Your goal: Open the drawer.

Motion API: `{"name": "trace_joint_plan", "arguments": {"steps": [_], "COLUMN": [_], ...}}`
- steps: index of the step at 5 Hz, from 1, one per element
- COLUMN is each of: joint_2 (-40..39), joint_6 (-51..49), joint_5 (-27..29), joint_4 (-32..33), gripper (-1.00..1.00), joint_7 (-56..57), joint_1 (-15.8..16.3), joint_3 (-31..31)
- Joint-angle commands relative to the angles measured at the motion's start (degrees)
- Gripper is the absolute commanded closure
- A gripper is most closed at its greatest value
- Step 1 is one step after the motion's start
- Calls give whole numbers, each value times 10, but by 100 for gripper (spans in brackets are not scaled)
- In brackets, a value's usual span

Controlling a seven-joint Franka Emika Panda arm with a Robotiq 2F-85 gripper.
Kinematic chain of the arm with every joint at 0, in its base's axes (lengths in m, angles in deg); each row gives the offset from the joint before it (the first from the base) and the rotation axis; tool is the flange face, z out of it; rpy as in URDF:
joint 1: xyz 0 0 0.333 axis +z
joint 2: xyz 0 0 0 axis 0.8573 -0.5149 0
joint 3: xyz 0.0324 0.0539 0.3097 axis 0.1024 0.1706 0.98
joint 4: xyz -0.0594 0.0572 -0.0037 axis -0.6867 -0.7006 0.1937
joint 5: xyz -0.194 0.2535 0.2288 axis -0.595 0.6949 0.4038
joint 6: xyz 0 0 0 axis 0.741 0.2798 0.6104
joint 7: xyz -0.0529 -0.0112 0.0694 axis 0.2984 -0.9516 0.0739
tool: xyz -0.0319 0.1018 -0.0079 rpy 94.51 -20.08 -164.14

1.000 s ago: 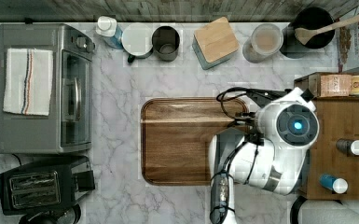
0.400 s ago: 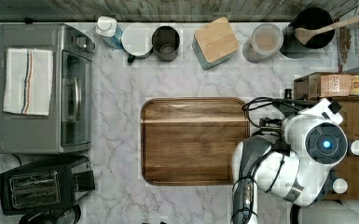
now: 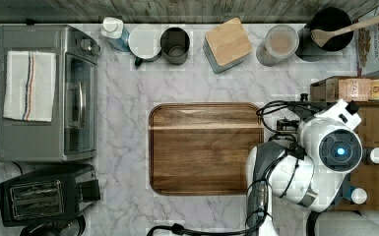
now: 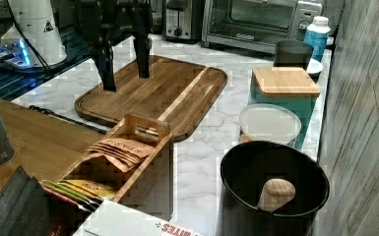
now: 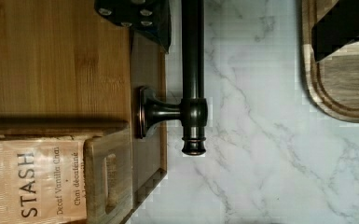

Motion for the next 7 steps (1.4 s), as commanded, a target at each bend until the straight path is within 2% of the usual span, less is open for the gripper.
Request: {"name": "trace_joint_plan", "arguments": {"steps": [1, 2, 3, 4, 5, 6, 7], "joint_2": [-32, -44, -67, -82, -109, -129, -134], "joint_6": [57, 97, 93, 142, 178, 170, 170], "joint_5": [-6, -9, 23, -42, -12, 55, 101], "joint_4": [39, 60, 56, 71, 57, 45, 56], "gripper": [-100, -100, -100, -100, -100, -100, -100], "joint_7": [24, 6, 33, -15, 55, 113, 107], "joint_1": [-32, -32, -37, -84, -74, -108, -89], "joint_3": [-22, -23, -16, 17, -9, 35, 39]}}
